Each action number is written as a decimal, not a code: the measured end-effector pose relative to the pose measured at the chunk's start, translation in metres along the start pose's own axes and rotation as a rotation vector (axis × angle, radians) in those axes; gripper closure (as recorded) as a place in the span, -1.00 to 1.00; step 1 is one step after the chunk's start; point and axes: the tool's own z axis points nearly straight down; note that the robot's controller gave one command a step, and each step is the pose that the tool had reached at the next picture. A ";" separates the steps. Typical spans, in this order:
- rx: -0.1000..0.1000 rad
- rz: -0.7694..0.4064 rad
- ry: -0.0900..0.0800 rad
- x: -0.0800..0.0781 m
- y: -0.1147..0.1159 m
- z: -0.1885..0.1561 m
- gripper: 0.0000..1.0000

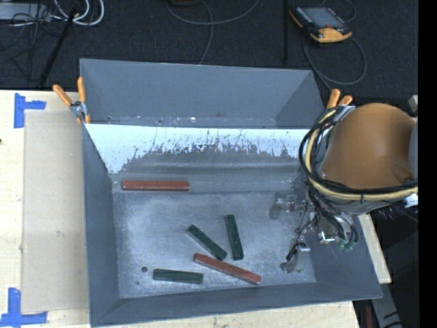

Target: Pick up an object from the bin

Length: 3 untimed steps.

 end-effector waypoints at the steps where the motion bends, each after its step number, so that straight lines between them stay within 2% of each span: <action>1: 0.000 -0.102 -0.017 -0.012 0.029 0.163 -1.00; 2: 0.001 -0.104 -0.007 -0.009 0.029 0.160 1.00; 3: 0.001 -0.105 -0.017 -0.012 0.029 0.160 -1.00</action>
Offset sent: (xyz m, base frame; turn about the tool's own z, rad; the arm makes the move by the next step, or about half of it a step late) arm 0.0081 0.0286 -0.1610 -0.1088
